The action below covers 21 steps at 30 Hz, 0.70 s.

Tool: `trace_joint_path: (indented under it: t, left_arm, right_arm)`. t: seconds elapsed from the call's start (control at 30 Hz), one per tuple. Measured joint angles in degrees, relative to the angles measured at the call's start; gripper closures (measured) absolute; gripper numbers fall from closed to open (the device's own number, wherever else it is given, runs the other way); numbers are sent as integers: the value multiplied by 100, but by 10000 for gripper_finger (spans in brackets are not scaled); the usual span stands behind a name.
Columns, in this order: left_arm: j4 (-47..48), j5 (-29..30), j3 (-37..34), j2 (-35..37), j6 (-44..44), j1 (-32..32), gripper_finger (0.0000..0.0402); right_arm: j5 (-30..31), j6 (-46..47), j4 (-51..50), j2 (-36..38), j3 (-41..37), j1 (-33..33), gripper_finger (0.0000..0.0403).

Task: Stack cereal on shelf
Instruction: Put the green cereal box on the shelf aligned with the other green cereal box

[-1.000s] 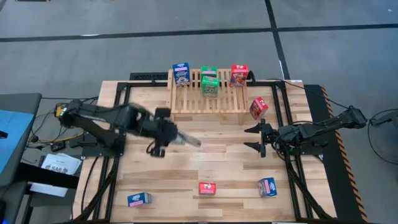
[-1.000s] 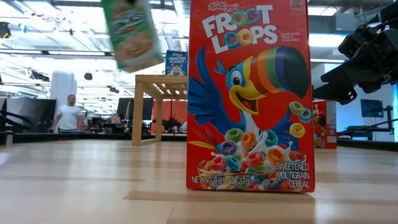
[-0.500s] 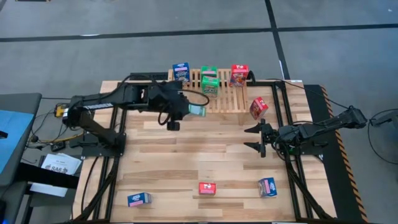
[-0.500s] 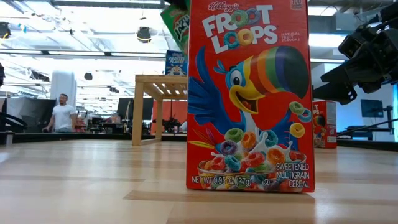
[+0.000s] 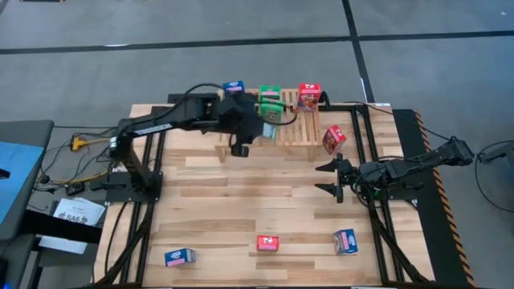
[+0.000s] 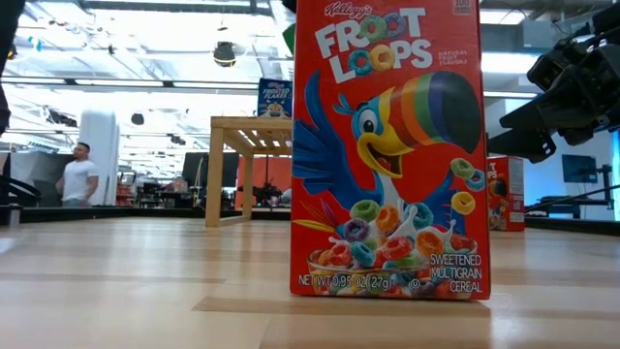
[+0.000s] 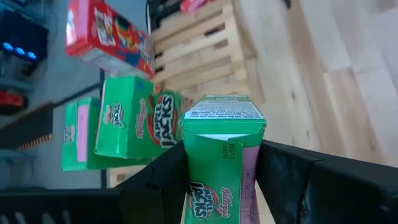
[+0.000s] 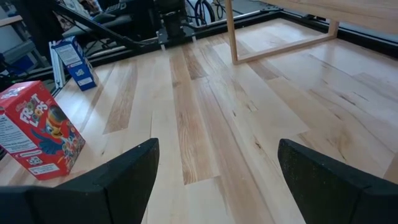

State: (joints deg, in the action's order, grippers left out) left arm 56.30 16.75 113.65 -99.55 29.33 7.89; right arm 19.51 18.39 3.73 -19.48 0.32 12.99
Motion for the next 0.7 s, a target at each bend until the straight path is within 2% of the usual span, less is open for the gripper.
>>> trace_joint_path:
  t: [0.13, 0.27, 0.7]
  left_arm:
    - [514, -148, 579, -461, -49, 85, 248]
    - [575, -334, 898, -776, -44, 135, 248]
    - [538, -520, 1149, -1031, 114, 319, 248]
  right_arm:
    - [0, -2, -1, 0, 0, 0, 49]
    - [0, 0, 0, 0, 0, 0, 49]
    - [0, 2, -2, 0, 0, 0, 49]
